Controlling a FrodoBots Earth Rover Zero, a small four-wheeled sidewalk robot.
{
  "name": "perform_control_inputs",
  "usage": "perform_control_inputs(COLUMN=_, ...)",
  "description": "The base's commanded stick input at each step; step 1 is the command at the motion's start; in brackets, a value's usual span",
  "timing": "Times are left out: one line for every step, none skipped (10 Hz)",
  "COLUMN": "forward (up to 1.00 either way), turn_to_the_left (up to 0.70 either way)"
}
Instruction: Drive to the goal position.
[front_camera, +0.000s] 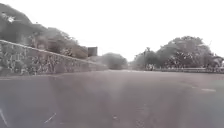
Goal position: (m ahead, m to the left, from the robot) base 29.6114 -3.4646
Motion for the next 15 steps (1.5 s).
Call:
perform_control_inputs(forward=0.7, turn_to_the_left=0.0)
perform_control_inputs(forward=0.7, turn_to_the_left=0.0)
perform_control_inputs(forward=0.7, turn_to_the_left=0.0)
perform_control_inputs(forward=0.7, turn_to_the_left=0.0)
perform_control_inputs(forward=0.7, turn_to_the_left=0.0)
perform_control_inputs(forward=0.7, turn_to_the_left=0.0)
perform_control_inputs(forward=0.6, turn_to_the_left=0.0)
perform_control_inputs(forward=0.49, turn_to_the_left=0.0)
perform_control_inputs(forward=0.45, turn_to_the_left=0.0)
perform_control_inputs(forward=0.45, turn_to_the_left=0.0)
perform_control_inputs(forward=0.45, turn_to_the_left=0.0)
perform_control_inputs(forward=0.45, turn_to_the_left=0.0)
perform_control_inputs(forward=0.45, turn_to_the_left=0.0)
perform_control_inputs(forward=0.45, turn_to_the_left=0.0)
perform_control_inputs(forward=0.45, turn_to_the_left=0.0)
